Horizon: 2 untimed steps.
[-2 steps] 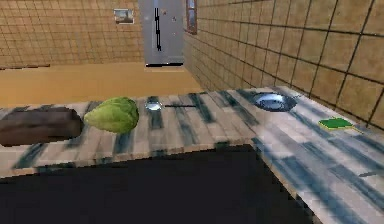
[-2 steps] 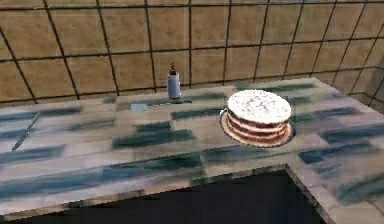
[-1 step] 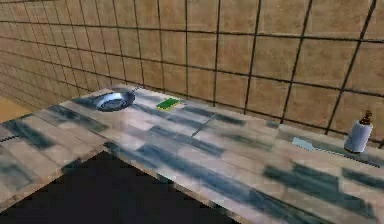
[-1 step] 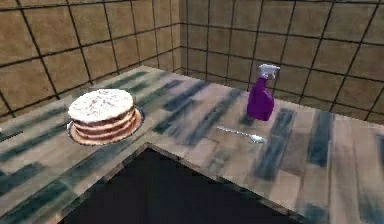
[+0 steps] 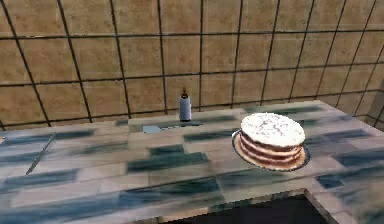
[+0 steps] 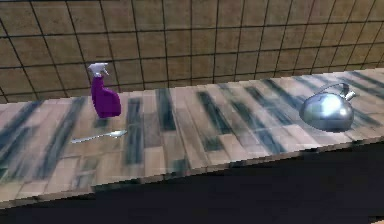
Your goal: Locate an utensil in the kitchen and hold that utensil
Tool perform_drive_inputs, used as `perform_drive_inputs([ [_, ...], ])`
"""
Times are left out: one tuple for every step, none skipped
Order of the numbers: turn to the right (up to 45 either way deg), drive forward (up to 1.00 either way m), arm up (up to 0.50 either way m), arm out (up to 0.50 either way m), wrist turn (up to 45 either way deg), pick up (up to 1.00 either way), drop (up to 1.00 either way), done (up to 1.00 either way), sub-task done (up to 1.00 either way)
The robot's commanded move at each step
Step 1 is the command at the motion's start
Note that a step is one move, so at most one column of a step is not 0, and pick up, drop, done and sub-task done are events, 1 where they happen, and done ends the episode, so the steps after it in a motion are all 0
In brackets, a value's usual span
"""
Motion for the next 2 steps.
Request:
perform_drive_inputs([
  [0.0, 0.2, 0.0, 0.0, 0.0, 0.0, 0.0, 0.0, 0.0],
  [-45.0, 0.0, 0.0, 0.0, 0.0, 0.0, 0.0, 0.0, 0.0],
])
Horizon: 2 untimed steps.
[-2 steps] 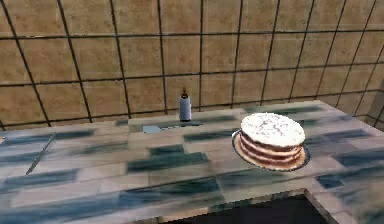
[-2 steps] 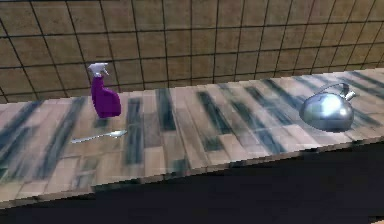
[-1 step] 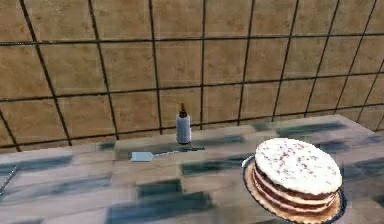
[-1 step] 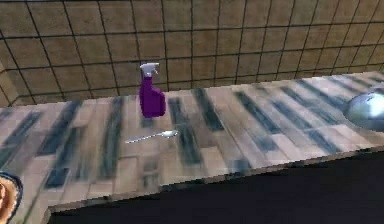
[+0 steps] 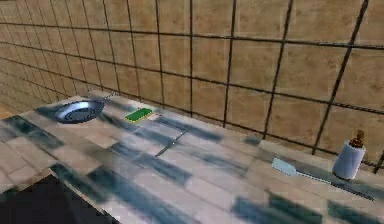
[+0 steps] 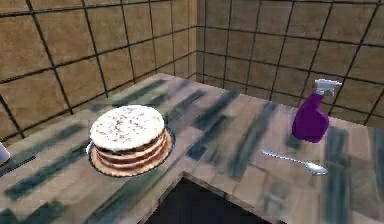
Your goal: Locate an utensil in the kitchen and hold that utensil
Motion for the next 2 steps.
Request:
perform_drive_inputs([
  [-39.0, 0.0, 0.0, 0.0, 0.0, 0.0, 0.0, 0.0, 0.0],
  [0.0, 0.0, 0.5, 0.0, 0.0, 0.0, 0.0, 0.0, 0.0],
])
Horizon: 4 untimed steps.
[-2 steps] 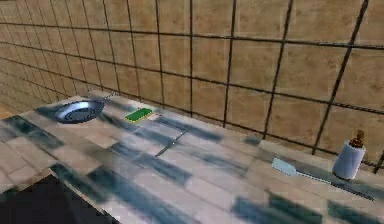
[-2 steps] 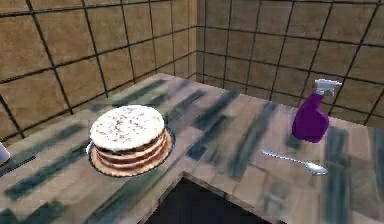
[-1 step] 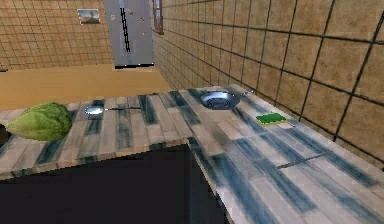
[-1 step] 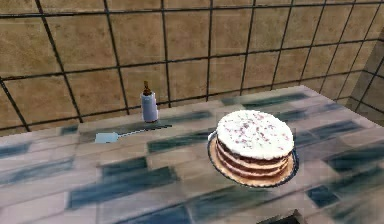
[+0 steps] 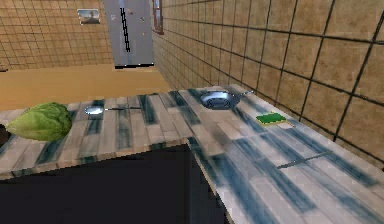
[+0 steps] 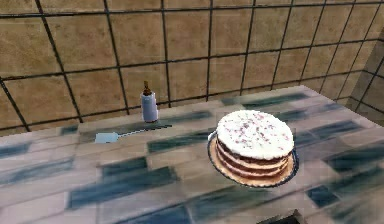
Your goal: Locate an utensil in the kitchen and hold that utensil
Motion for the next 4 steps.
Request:
perform_drive_inputs([
  [0.0, 0.0, 0.38, 0.0, 0.0, 0.0, 0.0, 0.0, 0.0],
  [0.0, 0.0, 0.0, 0.42, 0.0, 0.0, 0.0, 0.0, 0.0],
  [0.0, 0.0, 0.0, 0.0, 45.0, 0.0, 0.0, 0.0, 0.0],
  [0.0, 0.0, 0.0, 0.0, 45.0, 0.0, 0.0, 0.0, 0.0],
])
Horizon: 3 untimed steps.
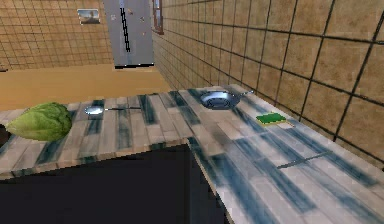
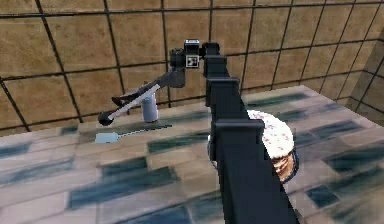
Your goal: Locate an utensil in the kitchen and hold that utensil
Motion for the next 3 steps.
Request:
perform_drive_inputs([
  [0.0, 0.0, 0.0, 0.0, 39.0, 0.0, 0.0, 0.0, 0.0],
  [0.0, 0.0, -0.16, 0.0, 0.0, 0.0, 0.0, 0.0, 0.0],
  [0.0, 0.0, 0.0, 0.0, 0.0, 1.0, 0.0, 0.0, 0.0],
])
